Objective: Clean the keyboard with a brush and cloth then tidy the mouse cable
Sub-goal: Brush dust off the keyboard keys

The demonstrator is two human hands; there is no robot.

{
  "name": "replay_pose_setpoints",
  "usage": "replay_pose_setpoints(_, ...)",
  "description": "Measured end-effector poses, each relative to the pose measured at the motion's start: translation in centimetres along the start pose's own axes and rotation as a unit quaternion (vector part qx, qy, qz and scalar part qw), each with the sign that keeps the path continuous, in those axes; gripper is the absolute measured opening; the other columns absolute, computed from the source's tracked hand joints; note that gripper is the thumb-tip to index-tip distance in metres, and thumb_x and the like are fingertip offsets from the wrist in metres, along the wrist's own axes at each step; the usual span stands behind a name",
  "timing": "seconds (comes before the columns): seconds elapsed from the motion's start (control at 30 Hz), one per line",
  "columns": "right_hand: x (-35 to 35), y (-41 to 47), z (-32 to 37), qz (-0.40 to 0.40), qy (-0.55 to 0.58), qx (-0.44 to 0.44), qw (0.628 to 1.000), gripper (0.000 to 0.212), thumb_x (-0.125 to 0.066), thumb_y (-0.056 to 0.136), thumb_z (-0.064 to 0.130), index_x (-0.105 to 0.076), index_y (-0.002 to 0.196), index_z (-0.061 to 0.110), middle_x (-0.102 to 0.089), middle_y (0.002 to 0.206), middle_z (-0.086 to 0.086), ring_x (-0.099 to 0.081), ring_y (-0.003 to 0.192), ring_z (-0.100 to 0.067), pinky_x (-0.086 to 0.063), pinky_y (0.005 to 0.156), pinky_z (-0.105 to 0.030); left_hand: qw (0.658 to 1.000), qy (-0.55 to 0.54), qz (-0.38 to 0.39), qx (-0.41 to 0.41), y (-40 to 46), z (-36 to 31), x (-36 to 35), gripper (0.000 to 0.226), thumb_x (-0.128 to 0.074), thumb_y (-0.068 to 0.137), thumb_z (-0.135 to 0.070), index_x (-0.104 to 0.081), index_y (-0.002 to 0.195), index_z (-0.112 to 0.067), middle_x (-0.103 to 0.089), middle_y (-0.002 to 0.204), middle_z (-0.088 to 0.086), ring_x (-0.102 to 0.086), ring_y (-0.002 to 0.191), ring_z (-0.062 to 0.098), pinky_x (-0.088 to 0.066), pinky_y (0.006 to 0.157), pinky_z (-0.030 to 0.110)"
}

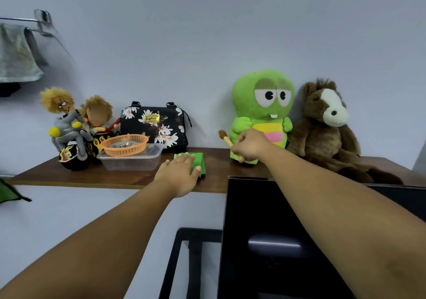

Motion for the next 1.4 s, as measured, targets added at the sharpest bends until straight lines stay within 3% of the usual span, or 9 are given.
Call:
replay_pose_setpoints(0.23, 5.9, -5.4, -3.0, -0.140, 0.149, 0.077, 0.976, 0.007, -0.069, 0.076, 0.013, -0.067, 0.084, 0.012, -0.068, 0.066, 0.000, -0.067, 0.051, -0.007, -0.049, 0.048, -0.017, 0.990, -0.021, -0.132, -0.043, -2.2, -4.8, 1.5, 0.056, -0.027, 0.101, -0.044, -0.030, 0.151, -0.019, -0.027, 0.159, 0.003, -0.018, 0.148, 0.019, -0.016, 0.119, 0.043)
replay_pose_setpoints(0.33, 7.2, -7.9, -5.3, -0.165, 0.194, 0.105, 0.961, 0.007, -0.070, 0.074, 0.013, -0.070, 0.080, 0.016, -0.066, 0.064, 0.004, -0.071, 0.058, -0.011, -0.055, 0.059, -0.027, 0.981, -0.021, -0.183, -0.056, -4.1, -7.1, 0.7, 0.064, -0.020, 0.094, -0.050, -0.036, 0.148, -0.019, -0.033, 0.156, 0.003, -0.023, 0.147, 0.020, -0.017, 0.118, 0.044)
replay_pose_setpoints(0.53, 7.2, -13.4, -11.2, -0.145, 0.306, 0.124, 0.933, 0.014, -0.070, 0.062, 0.026, -0.072, 0.075, 0.028, -0.073, 0.073, -0.009, -0.072, 0.076, -0.031, -0.056, 0.079, -0.052, 0.972, -0.030, -0.224, -0.058, -8.2, -11.6, -2.8, 0.060, -0.025, 0.094, -0.048, -0.039, 0.147, -0.020, -0.032, 0.156, -0.001, -0.022, 0.147, 0.017, -0.013, 0.120, 0.041)
replay_pose_setpoints(0.67, 6.1, -16.7, -14.3, -0.130, 0.369, 0.137, 0.910, 0.016, -0.071, 0.072, 0.011, -0.071, 0.083, 0.022, -0.067, 0.084, -0.028, -0.062, 0.071, -0.029, -0.052, 0.068, -0.045, 0.970, -0.060, -0.230, -0.052, -10.9, -13.7, -5.4, 0.057, -0.030, 0.096, -0.043, -0.037, 0.148, -0.020, -0.026, 0.159, -0.002, -0.016, 0.148, 0.016, -0.015, 0.120, 0.042)
replay_pose_setpoints(0.8, 4.1, -19.1, -18.1, -0.106, 0.386, 0.147, 0.905, 0.018, -0.072, 0.081, 0.002, -0.073, 0.093, 0.016, -0.062, 0.092, -0.028, -0.056, 0.074, -0.021, -0.047, 0.067, -0.034, 0.968, -0.087, -0.234, -0.038, -14.0, -15.6, -8.9, 0.053, -0.035, 0.098, -0.037, -0.037, 0.147, -0.018, -0.026, 0.159, -0.002, -0.015, 0.149, 0.015, -0.021, 0.117, 0.046)
replay_pose_setpoints(1.0, 0.3, -22.0, -23.0, -0.064, 0.410, 0.119, 0.902, 0.014, -0.069, 0.088, 0.009, -0.071, 0.100, 0.015, -0.064, 0.100, -0.018, -0.066, 0.091, -0.032, -0.056, 0.083, -0.037, 0.978, -0.112, -0.178, 0.012, -17.3, -16.6, -14.6, 0.054, -0.034, 0.098, -0.036, -0.035, 0.149, -0.020, -0.025, 0.159, -0.004, -0.016, 0.149, 0.014, -0.018, 0.119, 0.045)
replay_pose_setpoints(1.13, -2.9, -23.8, -25.8, -0.058, 0.425, 0.059, 0.901, 0.008, -0.059, 0.094, 0.015, -0.062, 0.098, 0.008, -0.069, 0.090, -0.005, -0.072, 0.081, -0.025, -0.057, 0.071, -0.030, 0.984, -0.119, -0.126, 0.049, -19.4, -16.0, -19.0, 0.057, -0.029, 0.097, -0.039, -0.034, 0.149, -0.019, -0.024, 0.160, -0.004, -0.013, 0.149, 0.012, -0.011, 0.121, 0.039)
replay_pose_setpoints(1.27, -7.1, -25.7, -29.1, -0.056, 0.421, -0.015, 0.905, 0.005, -0.061, 0.094, 0.012, -0.057, 0.091, 0.014, -0.069, 0.084, -0.007, -0.071, 0.076, -0.030, -0.058, 0.070, -0.039, 0.990, -0.113, -0.042, 0.075, -21.9, -14.7, -24.0, 0.062, -0.019, 0.097, -0.046, -0.027, 0.153, -0.021, -0.016, 0.162, -0.006, -0.007, 0.149, 0.009, 0.001, 0.120, 0.031)
replay_pose_setpoints(1.4, -11.5, -27.6, -32.2, -0.059, 0.370, -0.091, 0.922, 0.021, -0.067, 0.085, 0.001, -0.055, 0.083, 0.017, -0.062, 0.074, -0.015, -0.050, 0.054, -0.028, -0.041, 0.053, -0.037, 0.988, -0.100, 0.050, 0.107, -24.0, -12.4, -28.5, 0.071, -0.006, 0.092, -0.051, -0.015, 0.156, -0.021, 0.000, 0.161, -0.009, 0.003, 0.149, 0.008, 0.004, 0.119, 0.030)
Point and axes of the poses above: each hand's wrist, its own y-axis towards the middle knuckle, its own x-axis out of the back of the hand, z = x × y, the point moved 2 cm from there along y, towards the middle knuckle
